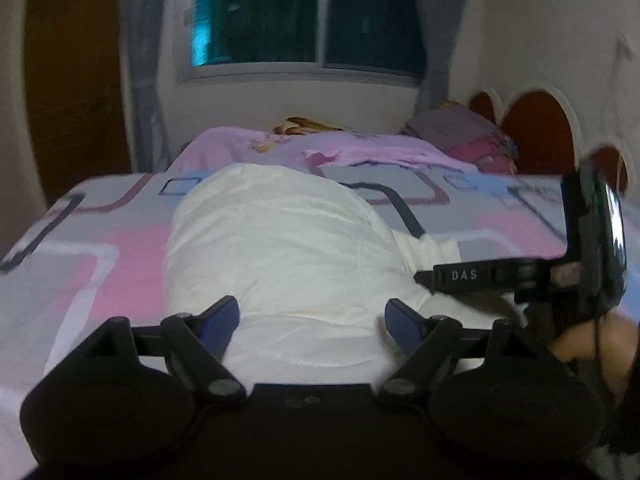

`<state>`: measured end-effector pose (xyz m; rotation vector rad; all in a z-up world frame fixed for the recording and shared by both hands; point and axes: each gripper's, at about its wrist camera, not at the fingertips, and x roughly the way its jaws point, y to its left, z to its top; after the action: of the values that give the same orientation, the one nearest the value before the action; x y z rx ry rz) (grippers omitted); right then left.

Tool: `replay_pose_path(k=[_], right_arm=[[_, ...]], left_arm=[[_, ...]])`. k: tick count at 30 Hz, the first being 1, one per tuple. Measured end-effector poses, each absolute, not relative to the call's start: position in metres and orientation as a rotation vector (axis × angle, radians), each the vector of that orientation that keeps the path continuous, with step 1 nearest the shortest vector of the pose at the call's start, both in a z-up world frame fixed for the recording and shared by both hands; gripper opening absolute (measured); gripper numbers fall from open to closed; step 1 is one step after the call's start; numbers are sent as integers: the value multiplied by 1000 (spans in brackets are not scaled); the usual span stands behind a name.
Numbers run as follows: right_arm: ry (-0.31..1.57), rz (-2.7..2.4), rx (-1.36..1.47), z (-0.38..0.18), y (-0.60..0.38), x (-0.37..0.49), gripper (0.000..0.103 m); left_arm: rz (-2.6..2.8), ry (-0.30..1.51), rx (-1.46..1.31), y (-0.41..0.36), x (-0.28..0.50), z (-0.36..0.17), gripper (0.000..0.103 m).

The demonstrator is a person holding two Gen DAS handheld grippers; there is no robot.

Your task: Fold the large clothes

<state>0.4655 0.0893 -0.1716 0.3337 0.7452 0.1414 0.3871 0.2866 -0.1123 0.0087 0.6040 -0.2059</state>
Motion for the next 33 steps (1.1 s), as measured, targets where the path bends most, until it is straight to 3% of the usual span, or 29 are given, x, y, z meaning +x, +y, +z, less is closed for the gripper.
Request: replay_pose_path(k=[3, 7, 13, 14, 20, 22, 24, 28, 31, 33], right_arm=[[673, 161, 351, -145, 83, 438, 57], [588, 211, 310, -121, 89, 394, 57], [693, 193, 126, -146, 112, 366, 58], [712, 187, 111, -149, 112, 368, 62], [680, 242, 204, -114, 92, 332, 63], [665, 286, 220, -101, 84, 308, 68], [643, 319, 206, -86, 78, 272, 86], [591, 379, 171, -53, 65, 197, 87], [555, 391, 166, -33, 53, 143, 102], [532, 400, 172, -22, 47, 110, 103]], left_arm=[[-150, 641, -62, 297, 376, -97, 92], [-68, 686, -96, 304, 357, -83, 97], [2, 710, -127, 308, 323, -68, 102], [7, 712, -129, 307, 318, -66, 102], [85, 762, -162, 303, 273, -50, 103], [136, 796, -168, 299, 258, -45, 103], [156, 791, -163, 296, 238, -38, 103], [159, 725, -93, 281, 187, -17, 103], [157, 660, -23, 267, 144, -2, 103], [155, 640, -36, 262, 119, 5, 103]])
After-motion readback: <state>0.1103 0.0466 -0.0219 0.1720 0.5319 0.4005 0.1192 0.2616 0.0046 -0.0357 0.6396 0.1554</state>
